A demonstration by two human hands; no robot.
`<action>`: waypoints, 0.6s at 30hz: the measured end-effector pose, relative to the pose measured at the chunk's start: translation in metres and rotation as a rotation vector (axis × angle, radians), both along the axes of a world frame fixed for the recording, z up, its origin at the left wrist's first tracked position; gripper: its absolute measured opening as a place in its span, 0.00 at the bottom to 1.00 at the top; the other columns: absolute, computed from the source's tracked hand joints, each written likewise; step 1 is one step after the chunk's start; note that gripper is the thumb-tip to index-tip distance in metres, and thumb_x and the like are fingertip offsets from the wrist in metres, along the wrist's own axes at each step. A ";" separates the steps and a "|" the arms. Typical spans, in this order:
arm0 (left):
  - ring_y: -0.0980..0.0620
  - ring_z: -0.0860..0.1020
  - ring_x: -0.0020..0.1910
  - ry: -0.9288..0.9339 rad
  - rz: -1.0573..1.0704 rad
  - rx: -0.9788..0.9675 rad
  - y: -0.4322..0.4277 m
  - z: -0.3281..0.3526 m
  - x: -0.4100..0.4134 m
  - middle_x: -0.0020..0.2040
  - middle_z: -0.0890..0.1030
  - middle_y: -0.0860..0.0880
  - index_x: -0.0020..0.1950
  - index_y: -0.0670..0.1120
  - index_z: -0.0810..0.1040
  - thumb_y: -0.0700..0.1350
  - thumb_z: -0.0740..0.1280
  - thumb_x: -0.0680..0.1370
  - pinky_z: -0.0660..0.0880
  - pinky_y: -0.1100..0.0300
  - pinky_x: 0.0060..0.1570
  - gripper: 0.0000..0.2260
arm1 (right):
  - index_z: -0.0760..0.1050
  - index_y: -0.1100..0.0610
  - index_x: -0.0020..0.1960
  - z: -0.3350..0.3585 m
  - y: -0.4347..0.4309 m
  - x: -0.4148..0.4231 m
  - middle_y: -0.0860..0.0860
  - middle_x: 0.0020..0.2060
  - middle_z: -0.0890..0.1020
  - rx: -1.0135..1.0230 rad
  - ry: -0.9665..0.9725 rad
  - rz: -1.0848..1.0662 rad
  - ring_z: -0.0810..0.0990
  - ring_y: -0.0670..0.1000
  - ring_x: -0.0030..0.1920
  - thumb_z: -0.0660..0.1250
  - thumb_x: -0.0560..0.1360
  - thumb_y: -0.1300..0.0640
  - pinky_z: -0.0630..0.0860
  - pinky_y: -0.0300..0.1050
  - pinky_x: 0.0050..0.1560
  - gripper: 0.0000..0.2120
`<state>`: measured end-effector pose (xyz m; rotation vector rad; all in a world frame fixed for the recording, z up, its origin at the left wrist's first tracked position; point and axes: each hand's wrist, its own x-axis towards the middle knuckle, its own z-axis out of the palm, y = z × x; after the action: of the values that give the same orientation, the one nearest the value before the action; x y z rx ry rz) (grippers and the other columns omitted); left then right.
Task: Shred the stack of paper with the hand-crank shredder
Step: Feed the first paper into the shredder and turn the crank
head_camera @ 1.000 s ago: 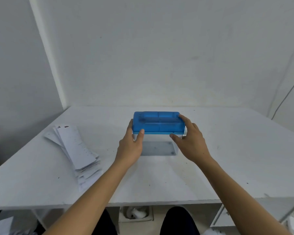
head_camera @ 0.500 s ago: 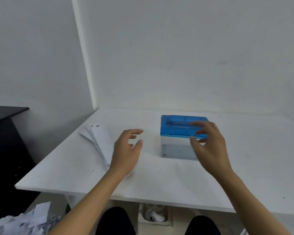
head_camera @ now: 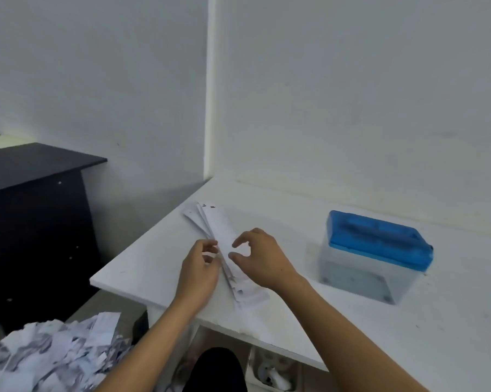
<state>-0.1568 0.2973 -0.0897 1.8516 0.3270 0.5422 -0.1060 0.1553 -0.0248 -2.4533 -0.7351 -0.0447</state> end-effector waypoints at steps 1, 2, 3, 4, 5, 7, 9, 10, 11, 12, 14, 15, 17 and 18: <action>0.61 0.77 0.52 0.001 -0.015 0.011 -0.002 0.000 0.002 0.57 0.78 0.57 0.64 0.53 0.73 0.42 0.65 0.83 0.71 0.71 0.44 0.11 | 0.79 0.51 0.61 -0.005 0.003 0.003 0.47 0.59 0.75 -0.028 0.011 -0.034 0.77 0.48 0.56 0.69 0.77 0.45 0.72 0.41 0.54 0.16; 0.61 0.78 0.52 0.009 -0.021 0.022 -0.002 -0.001 0.002 0.57 0.79 0.57 0.64 0.53 0.73 0.42 0.66 0.83 0.72 0.70 0.45 0.11 | 0.78 0.51 0.61 -0.009 0.008 0.005 0.47 0.59 0.75 -0.070 0.022 -0.054 0.77 0.48 0.54 0.69 0.77 0.43 0.72 0.41 0.53 0.17; 0.62 0.78 0.52 0.020 -0.021 0.035 0.000 -0.003 0.002 0.56 0.79 0.58 0.64 0.53 0.72 0.41 0.66 0.82 0.73 0.69 0.46 0.12 | 0.78 0.51 0.61 -0.014 0.013 0.006 0.48 0.59 0.75 -0.111 0.032 -0.066 0.77 0.47 0.51 0.69 0.76 0.41 0.72 0.40 0.52 0.18; 0.63 0.78 0.52 0.030 -0.025 0.050 0.001 -0.004 0.002 0.56 0.79 0.58 0.64 0.54 0.72 0.40 0.65 0.82 0.74 0.68 0.47 0.13 | 0.78 0.50 0.60 -0.020 0.015 0.007 0.48 0.58 0.75 -0.135 0.041 -0.075 0.77 0.45 0.47 0.68 0.76 0.40 0.72 0.39 0.49 0.18; 0.64 0.78 0.51 0.038 -0.027 0.059 0.001 -0.006 0.003 0.55 0.79 0.59 0.63 0.55 0.72 0.39 0.65 0.81 0.75 0.67 0.48 0.14 | 0.78 0.50 0.60 -0.024 0.016 0.007 0.48 0.57 0.76 -0.143 0.051 -0.080 0.76 0.45 0.42 0.68 0.76 0.40 0.72 0.36 0.45 0.18; 0.64 0.78 0.50 0.047 -0.025 0.067 0.003 -0.007 0.002 0.55 0.79 0.61 0.63 0.56 0.71 0.39 0.65 0.81 0.76 0.66 0.49 0.15 | 0.78 0.50 0.59 -0.030 0.018 0.008 0.48 0.57 0.76 -0.142 0.056 -0.081 0.75 0.43 0.40 0.68 0.76 0.41 0.69 0.33 0.40 0.17; 0.63 0.78 0.50 0.043 -0.022 0.078 0.003 -0.006 0.003 0.55 0.78 0.61 0.63 0.57 0.71 0.40 0.65 0.81 0.78 0.62 0.52 0.16 | 0.78 0.50 0.58 -0.031 0.018 0.011 0.48 0.56 0.77 -0.136 0.051 -0.082 0.76 0.45 0.46 0.69 0.76 0.42 0.70 0.35 0.44 0.16; 0.62 0.78 0.51 0.042 -0.022 0.077 0.003 -0.006 0.002 0.55 0.79 0.60 0.63 0.57 0.70 0.40 0.66 0.80 0.79 0.59 0.53 0.16 | 0.78 0.50 0.58 -0.031 0.017 0.011 0.48 0.56 0.77 -0.133 0.054 -0.080 0.76 0.45 0.49 0.69 0.76 0.42 0.70 0.36 0.47 0.16; 0.61 0.79 0.51 0.042 -0.024 0.074 0.003 -0.007 0.002 0.55 0.79 0.60 0.64 0.56 0.70 0.40 0.66 0.80 0.79 0.58 0.54 0.16 | 0.79 0.50 0.58 -0.030 0.016 0.012 0.47 0.56 0.77 -0.127 0.065 -0.079 0.76 0.46 0.51 0.69 0.76 0.43 0.70 0.37 0.49 0.15; 0.61 0.79 0.51 0.042 -0.026 0.073 0.003 -0.007 0.001 0.56 0.79 0.59 0.63 0.56 0.70 0.40 0.67 0.80 0.79 0.58 0.54 0.16 | 0.79 0.50 0.57 -0.029 0.016 0.012 0.47 0.55 0.78 -0.121 0.077 -0.073 0.76 0.46 0.52 0.70 0.76 0.43 0.70 0.38 0.50 0.14; 0.61 0.79 0.51 0.041 -0.027 0.082 0.004 -0.008 0.001 0.56 0.79 0.60 0.63 0.57 0.70 0.41 0.67 0.80 0.78 0.60 0.53 0.16 | 0.80 0.51 0.57 -0.027 0.014 0.013 0.47 0.54 0.79 -0.108 0.103 -0.064 0.77 0.46 0.53 0.70 0.77 0.45 0.70 0.37 0.49 0.13; 0.61 0.79 0.51 0.039 -0.025 0.084 0.004 -0.008 0.001 0.56 0.79 0.60 0.63 0.57 0.69 0.41 0.67 0.80 0.78 0.60 0.52 0.16 | 0.80 0.51 0.57 -0.026 0.014 0.013 0.47 0.54 0.79 -0.107 0.108 -0.062 0.77 0.46 0.52 0.69 0.77 0.47 0.71 0.36 0.49 0.12; 0.62 0.78 0.50 0.038 -0.027 0.086 0.003 -0.008 0.001 0.56 0.78 0.60 0.63 0.57 0.69 0.42 0.67 0.80 0.78 0.60 0.51 0.16 | 0.81 0.53 0.56 -0.025 0.012 0.013 0.47 0.51 0.81 -0.096 0.100 -0.077 0.79 0.46 0.50 0.68 0.77 0.52 0.74 0.37 0.49 0.10; 0.62 0.78 0.50 0.038 -0.028 0.084 0.003 -0.008 0.001 0.56 0.78 0.60 0.64 0.57 0.69 0.42 0.67 0.80 0.78 0.60 0.51 0.16 | 0.82 0.55 0.54 -0.024 0.010 0.013 0.47 0.48 0.83 -0.080 0.096 -0.092 0.80 0.47 0.48 0.66 0.77 0.54 0.76 0.39 0.48 0.09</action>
<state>-0.1557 0.3004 -0.0977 1.9470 0.3076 0.5090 -0.0927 0.1658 -0.0487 -2.5451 -0.5929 0.0678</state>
